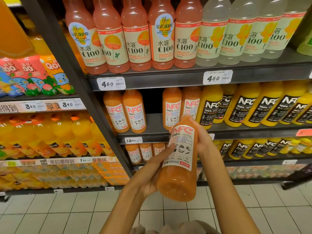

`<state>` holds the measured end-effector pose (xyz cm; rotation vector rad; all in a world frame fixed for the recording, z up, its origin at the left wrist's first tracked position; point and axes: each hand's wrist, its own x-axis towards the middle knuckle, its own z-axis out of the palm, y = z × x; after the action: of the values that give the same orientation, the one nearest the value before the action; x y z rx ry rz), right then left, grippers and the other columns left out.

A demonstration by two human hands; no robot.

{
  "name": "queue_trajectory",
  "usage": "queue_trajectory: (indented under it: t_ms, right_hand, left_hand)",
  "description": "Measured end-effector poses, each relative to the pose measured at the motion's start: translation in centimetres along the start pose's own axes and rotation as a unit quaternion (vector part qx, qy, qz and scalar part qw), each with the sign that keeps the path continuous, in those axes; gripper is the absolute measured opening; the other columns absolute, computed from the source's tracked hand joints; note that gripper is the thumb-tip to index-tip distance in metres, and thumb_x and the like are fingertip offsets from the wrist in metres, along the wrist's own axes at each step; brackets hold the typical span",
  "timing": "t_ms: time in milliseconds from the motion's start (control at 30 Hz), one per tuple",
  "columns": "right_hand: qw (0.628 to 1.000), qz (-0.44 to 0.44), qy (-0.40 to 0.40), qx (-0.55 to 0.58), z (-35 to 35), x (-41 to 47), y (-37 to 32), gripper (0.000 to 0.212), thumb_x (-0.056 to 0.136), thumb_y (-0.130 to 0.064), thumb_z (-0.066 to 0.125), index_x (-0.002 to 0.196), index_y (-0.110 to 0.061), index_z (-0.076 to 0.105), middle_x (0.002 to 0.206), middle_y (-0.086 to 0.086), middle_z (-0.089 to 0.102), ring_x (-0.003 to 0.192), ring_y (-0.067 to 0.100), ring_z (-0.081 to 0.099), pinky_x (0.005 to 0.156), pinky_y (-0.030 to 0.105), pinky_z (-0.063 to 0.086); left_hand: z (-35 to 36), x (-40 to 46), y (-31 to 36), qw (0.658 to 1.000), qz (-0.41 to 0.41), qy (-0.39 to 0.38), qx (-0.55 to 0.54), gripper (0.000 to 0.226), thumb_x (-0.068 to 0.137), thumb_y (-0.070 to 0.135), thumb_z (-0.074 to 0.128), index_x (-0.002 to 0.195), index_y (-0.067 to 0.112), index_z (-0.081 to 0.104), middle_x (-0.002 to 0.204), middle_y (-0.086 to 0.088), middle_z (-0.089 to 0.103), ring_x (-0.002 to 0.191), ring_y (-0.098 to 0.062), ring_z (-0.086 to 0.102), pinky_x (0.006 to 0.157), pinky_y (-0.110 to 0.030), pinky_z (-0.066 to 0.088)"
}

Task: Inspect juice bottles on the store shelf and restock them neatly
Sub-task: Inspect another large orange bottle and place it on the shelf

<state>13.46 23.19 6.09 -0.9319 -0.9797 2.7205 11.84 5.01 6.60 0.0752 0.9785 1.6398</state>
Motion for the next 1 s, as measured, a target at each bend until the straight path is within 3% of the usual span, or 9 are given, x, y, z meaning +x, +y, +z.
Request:
queue_trajectory:
  t_ms: [100, 200, 333, 467, 567, 733, 833, 900, 1000]
  right_hand:
    - [0.999, -0.015, 0.031, -0.025, -0.4, -0.1, -0.1, 0.05, 0.091, -0.043, 0.055, 0.132, -0.016, 0.048, 0.102, 0.016, 0.066, 0.089, 0.03, 0.065, 0.073, 0.045, 0.052]
    - [0.997, -0.04, 0.016, -0.066, -0.8, -0.6, -0.7, 0.048, 0.09, -0.048, 0.053, 0.122, -0.012, 0.054, 0.086, 0.01, 0.071, 0.078, 0.025, 0.069, 0.068, 0.039, 0.055]
    - [0.991, -0.082, -0.006, -0.107, -0.8, -1.7, -1.5, 0.051, 0.09, -0.056, 0.047, 0.107, -0.011, 0.062, 0.083, 0.007, 0.072, 0.077, 0.019, 0.07, 0.067, 0.032, 0.056]
    - [0.978, -0.159, -0.009, -0.134, 0.6, -3.3, -1.5, 0.061, 0.084, -0.059, 0.05, 0.124, -0.014, 0.053, 0.104, 0.016, 0.07, 0.089, 0.027, 0.069, 0.08, 0.041, 0.055]
    - [0.963, -0.215, -0.026, -0.159, 1.9, -5.0, -2.1, 0.078, 0.073, -0.062, 0.053, 0.129, -0.009, 0.051, 0.115, 0.023, 0.064, 0.099, 0.034, 0.065, 0.093, 0.05, 0.051]
    - [0.917, -0.315, -0.072, -0.235, 2.9, -7.4, -3.4, 0.048, 0.086, -0.054, 0.043, 0.105, -0.016, 0.065, 0.103, 0.014, 0.069, 0.095, 0.028, 0.066, 0.085, 0.045, 0.055]
    - [0.879, -0.325, -0.08, -0.339, 2.9, -8.6, -3.8, 0.043, 0.082, -0.052, 0.051, 0.112, -0.024, 0.063, 0.107, 0.0, 0.07, 0.096, 0.017, 0.069, 0.076, 0.032, 0.057]
    - [0.874, -0.33, -0.077, -0.347, 3.1, -8.8, -3.5, 0.04, 0.079, -0.049, 0.058, 0.11, -0.024, 0.063, 0.103, -0.003, 0.071, 0.093, 0.017, 0.07, 0.071, 0.026, 0.056]
    - [0.885, -0.359, -0.084, -0.284, 3.7, -9.1, -2.9, 0.022, 0.081, -0.04, 0.061, 0.094, -0.024, 0.068, 0.1, 0.0, 0.072, 0.09, 0.017, 0.07, 0.07, 0.026, 0.055]
  left_hand:
    - [0.0, 0.1, -0.5, 0.999, -0.006, 0.017, 0.027, 0.04, 0.064, 0.033, 0.075, 0.1, 0.014, 0.071, 0.098, -0.015, 0.073, 0.082, -0.028, 0.072, 0.063, -0.039, 0.059]
    - [-0.2, 0.1, -1.0, 0.996, -0.004, 0.027, 0.083, 0.046, 0.061, 0.034, 0.076, 0.102, 0.017, 0.065, 0.094, -0.011, 0.074, 0.082, -0.024, 0.073, 0.062, -0.035, 0.059]
    - [-0.5, 0.4, -1.4, 0.984, 0.017, 0.035, 0.175, 0.057, 0.062, 0.05, 0.071, 0.111, 0.022, 0.062, 0.102, -0.004, 0.074, 0.093, -0.021, 0.071, 0.071, -0.031, 0.058]
    - [-0.4, 0.6, -1.9, 0.97, 0.068, 0.035, 0.231, 0.07, 0.062, 0.063, 0.063, 0.123, 0.029, 0.054, 0.114, 0.002, 0.07, 0.106, -0.019, 0.066, 0.086, -0.035, 0.055]
    - [-0.3, 0.9, -2.0, 0.959, 0.112, 0.025, 0.26, 0.07, 0.06, 0.066, 0.068, 0.121, 0.034, 0.053, 0.115, 0.006, 0.069, 0.106, -0.017, 0.066, 0.085, -0.032, 0.055]
    - [0.1, 1.1, -1.6, 0.932, 0.205, 0.026, 0.296, 0.08, 0.047, 0.076, 0.072, 0.113, 0.033, 0.056, 0.108, 0.013, 0.071, 0.1, -0.014, 0.068, 0.079, -0.03, 0.057]
    - [0.1, 1.2, -1.5, 0.916, 0.257, 0.04, 0.304, 0.067, 0.054, 0.066, 0.074, 0.11, 0.034, 0.056, 0.103, 0.02, 0.071, 0.099, -0.012, 0.068, 0.072, -0.022, 0.056]
    - [-0.1, 1.3, -1.3, 0.902, 0.283, 0.051, 0.323, 0.054, 0.062, 0.052, 0.072, 0.11, 0.035, 0.054, 0.1, 0.026, 0.069, 0.1, -0.008, 0.067, 0.068, -0.017, 0.054]
    - [-0.1, 2.0, -1.2, 0.891, 0.292, 0.055, 0.342, 0.054, 0.066, 0.054, 0.069, 0.113, 0.038, 0.05, 0.101, 0.031, 0.067, 0.1, -0.001, 0.065, 0.067, -0.012, 0.052]
